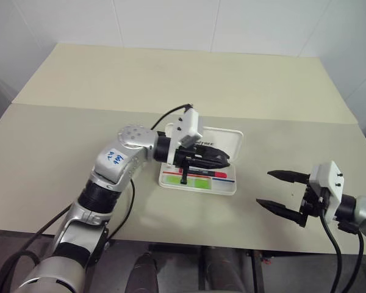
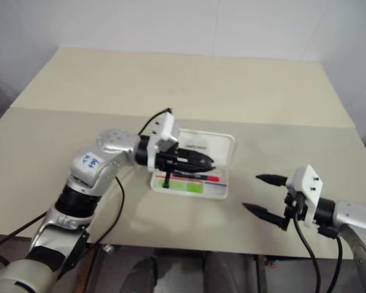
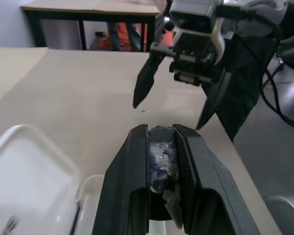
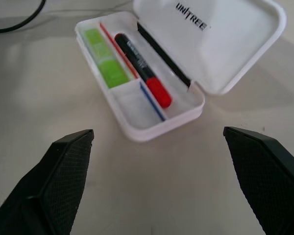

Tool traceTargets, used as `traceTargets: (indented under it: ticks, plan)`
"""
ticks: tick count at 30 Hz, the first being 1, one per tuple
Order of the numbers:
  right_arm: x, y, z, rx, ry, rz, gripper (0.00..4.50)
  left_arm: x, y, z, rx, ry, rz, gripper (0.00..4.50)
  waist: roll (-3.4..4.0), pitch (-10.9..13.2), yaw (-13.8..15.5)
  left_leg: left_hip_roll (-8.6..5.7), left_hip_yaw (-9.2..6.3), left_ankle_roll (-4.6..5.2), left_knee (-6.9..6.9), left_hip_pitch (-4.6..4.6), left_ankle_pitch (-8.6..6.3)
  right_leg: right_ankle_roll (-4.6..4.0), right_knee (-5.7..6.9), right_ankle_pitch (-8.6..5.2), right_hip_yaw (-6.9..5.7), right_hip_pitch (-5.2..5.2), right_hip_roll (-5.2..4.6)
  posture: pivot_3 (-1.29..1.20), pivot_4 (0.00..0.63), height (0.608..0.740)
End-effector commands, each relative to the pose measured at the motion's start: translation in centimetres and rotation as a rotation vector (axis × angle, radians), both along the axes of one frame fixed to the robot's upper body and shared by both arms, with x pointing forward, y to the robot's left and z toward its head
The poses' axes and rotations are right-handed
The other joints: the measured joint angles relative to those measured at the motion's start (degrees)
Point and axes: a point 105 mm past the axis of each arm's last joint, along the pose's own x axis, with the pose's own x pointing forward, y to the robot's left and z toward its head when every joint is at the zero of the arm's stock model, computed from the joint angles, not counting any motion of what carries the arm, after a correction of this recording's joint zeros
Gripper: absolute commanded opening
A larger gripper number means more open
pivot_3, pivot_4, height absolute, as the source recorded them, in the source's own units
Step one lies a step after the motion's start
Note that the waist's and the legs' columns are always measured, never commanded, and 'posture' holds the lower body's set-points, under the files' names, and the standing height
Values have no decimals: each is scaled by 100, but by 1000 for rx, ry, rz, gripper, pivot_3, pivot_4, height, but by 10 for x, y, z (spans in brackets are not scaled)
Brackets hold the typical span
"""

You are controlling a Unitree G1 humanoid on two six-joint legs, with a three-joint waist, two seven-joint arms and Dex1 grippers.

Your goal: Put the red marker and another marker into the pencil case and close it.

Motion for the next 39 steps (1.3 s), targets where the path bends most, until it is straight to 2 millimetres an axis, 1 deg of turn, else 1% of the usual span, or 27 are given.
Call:
traceTargets:
  ticks: [1,3,8,11,14,17,26,28,30,38,39]
  plan:
    - [-2,-4,11,-10,-59,-2,4500,-5,-11,-13,55,-38,-12,397,0,0,-31,0,0,0,6,2,0,-3,-3,-1,0,5,0,0,150,740]
    - [-2,-3,10,-8,-61,-7,4500,-6,-16,-21,88,-43,-18,397,-1,0,-52,0,1,0,22,1,-1,-4,-9,6,2,9,0,0,150,740]
    - [-2,2,7,3,-68,-19,4500,-1,-25,-37,169,-67,-1,397,-2,1,-120,0,1,-6,51,-3,-5,-13,-39,25,3,29,0,0,150,740]
    - [-3,2,6,7,-69,-32,4500,11,-28,-44,204,-105,46,397,-3,1,-126,0,2,-6,49,-7,-6,-15,-52,27,4,31,0,0,150,740]
    - [-4,2,5,7,-66,-44,4500,18,-31,-46,214,-133,63,397,-2,2,-116,0,1,-3,43,-13,-12,-8,-56,23,4,26,0,0,150,740]
    - [-5,1,4,7,-66,-55,4500,20,-34,-45,203,-141,66,397,-1,1,-105,0,1,4,38,-14,-19,4,-56,16,4,26,0,0,150,740]
    - [-5,1,5,4,-73,-75,4500,11,-41,-45,188,-114,28,397,-1,2,-93,0,1,7,39,-13,-21,7,-54,13,4,27,-1,0,150,740]
    - [-5,1,5,3,-75,-78,4500,12,-41,-47,193,-115,31,1118,-1,2,-96,0,1,7,43,-13,-22,7,-54,14,5,29,0,0,150,740]
    - [-4,1,6,3,-77,-82,4500,14,-41,-48,201,-125,44,1710,-1,2,-96,0,1,7,44,-13,-22,7,-55,14,6,29,0,0,150,740]
    - [-3,0,6,2,-80,-89,4500,20,-41,-44,196,-149,68,4440,-1,2,-93,0,1,7,41,-14,-22,7,-54,14,6,28,0,0,150,740]
    - [-3,0,6,2,-80,-89,4500,20,-40,-44,194,-153,69,4479,-1,2,-92,0,1,7,41,-14,-22,7,-54,14,6,28,0,0,150,740]
